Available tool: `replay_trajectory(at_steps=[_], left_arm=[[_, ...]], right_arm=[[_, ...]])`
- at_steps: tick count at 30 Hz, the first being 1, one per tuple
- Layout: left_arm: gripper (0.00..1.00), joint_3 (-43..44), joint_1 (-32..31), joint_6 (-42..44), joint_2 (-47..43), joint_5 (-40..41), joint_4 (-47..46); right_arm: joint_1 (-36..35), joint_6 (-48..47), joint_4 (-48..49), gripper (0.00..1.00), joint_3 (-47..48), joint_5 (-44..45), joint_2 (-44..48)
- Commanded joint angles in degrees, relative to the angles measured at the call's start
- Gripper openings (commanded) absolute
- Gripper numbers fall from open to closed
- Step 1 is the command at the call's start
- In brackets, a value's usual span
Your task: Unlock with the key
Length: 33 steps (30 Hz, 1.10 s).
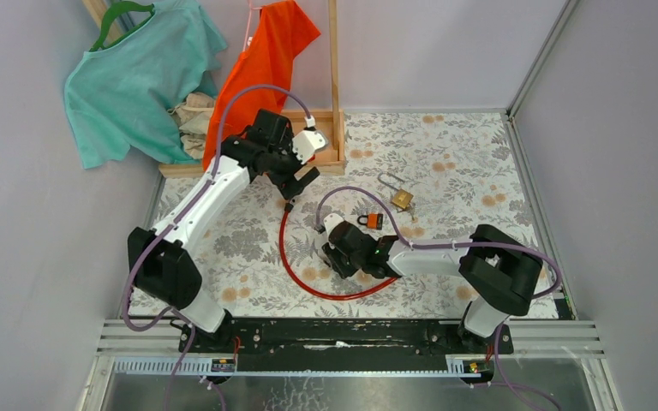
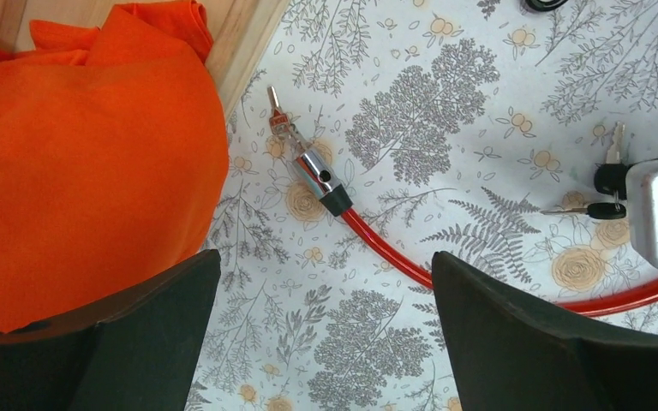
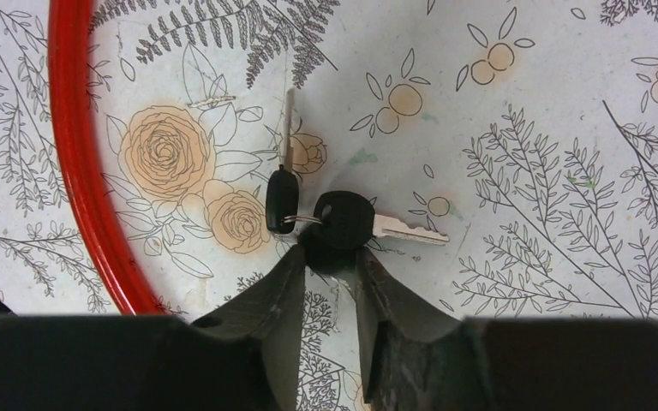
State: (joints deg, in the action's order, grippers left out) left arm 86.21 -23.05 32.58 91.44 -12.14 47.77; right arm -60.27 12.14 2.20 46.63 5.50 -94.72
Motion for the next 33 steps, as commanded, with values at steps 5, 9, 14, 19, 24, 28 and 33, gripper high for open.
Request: replay_trajectory(at_steps=[5,9,14,19,24,28,33], left_arm=[[1.00,-4.1,1.2,-0.7,-4.0,-3.3,2.3],[1.00,-5.4,1.2,-0.4,-3.7,-7.1,4.8],[1.00,-10.7,1.3,6.2,-5.3,-16.5,7.5],[1.00,-17.8,1.2,9.5,-7.8,-24.5,4.6],[1.00,-16.4,4.2,7.9,-7.5,-23.9,3.4],[1.00,-15.2,7.4,4.1,-9.4,-20.5,-0.1],[1.00,-13.7,11.4,1.0,-11.1,-18.5,-1.4]], right_arm=[[-0.4,-1.4,-0.8,0.14,0.2,1.4,3.5],[-0.4,-2.3,-1.5,0.06,0.0,1.1,5.4],[-0.4,-3.2,-1.4,0.00,-1.0,-0.6,8.2],[-0.4,-2.8,-1.2,0.17,-2.1,-0.2,8.7],[-0.4,-4.9,3.5,0.61,-2.5,-0.4,9.2],[-0.4,-9.1,4.6,0.66,1.0,-2.1,6.2],[-0.4,-12.5,3.6,0.65,5.2,-2.8,1.5]])
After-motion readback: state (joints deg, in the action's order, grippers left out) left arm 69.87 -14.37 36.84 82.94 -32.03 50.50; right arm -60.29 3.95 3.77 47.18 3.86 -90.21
